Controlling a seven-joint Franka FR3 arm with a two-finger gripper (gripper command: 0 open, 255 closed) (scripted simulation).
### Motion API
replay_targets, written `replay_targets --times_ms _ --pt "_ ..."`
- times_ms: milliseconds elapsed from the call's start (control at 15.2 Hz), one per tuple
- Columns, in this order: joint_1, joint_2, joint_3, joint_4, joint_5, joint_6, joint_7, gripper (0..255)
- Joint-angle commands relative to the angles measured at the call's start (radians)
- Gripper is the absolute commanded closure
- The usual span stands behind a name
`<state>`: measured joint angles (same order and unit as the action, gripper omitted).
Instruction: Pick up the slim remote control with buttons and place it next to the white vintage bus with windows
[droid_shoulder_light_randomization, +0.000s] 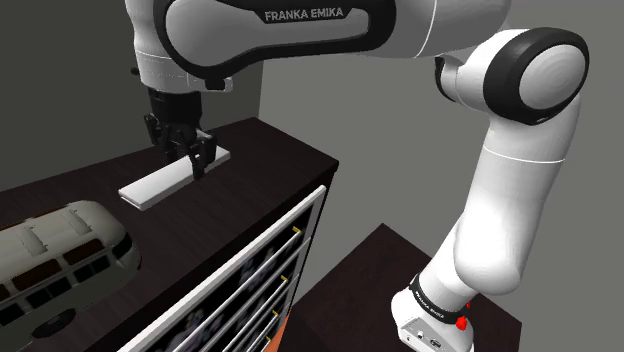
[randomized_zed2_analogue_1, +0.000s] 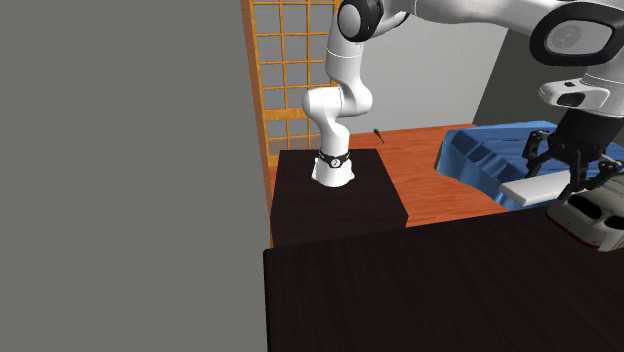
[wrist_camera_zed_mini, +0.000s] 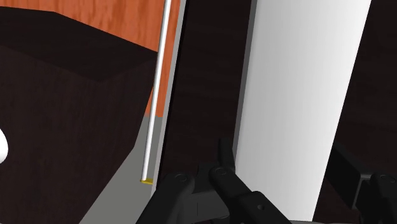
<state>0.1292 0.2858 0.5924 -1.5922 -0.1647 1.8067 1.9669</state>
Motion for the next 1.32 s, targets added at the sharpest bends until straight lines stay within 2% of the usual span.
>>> replay_targets --times_ms 0,1254 --pt "-0.002 0.000 -0.001 -0.025 -0.001 0.026 0.001 255" --pt "0.005 0.072 -0.023 -0.193 -0.054 0.253 0.037 255"
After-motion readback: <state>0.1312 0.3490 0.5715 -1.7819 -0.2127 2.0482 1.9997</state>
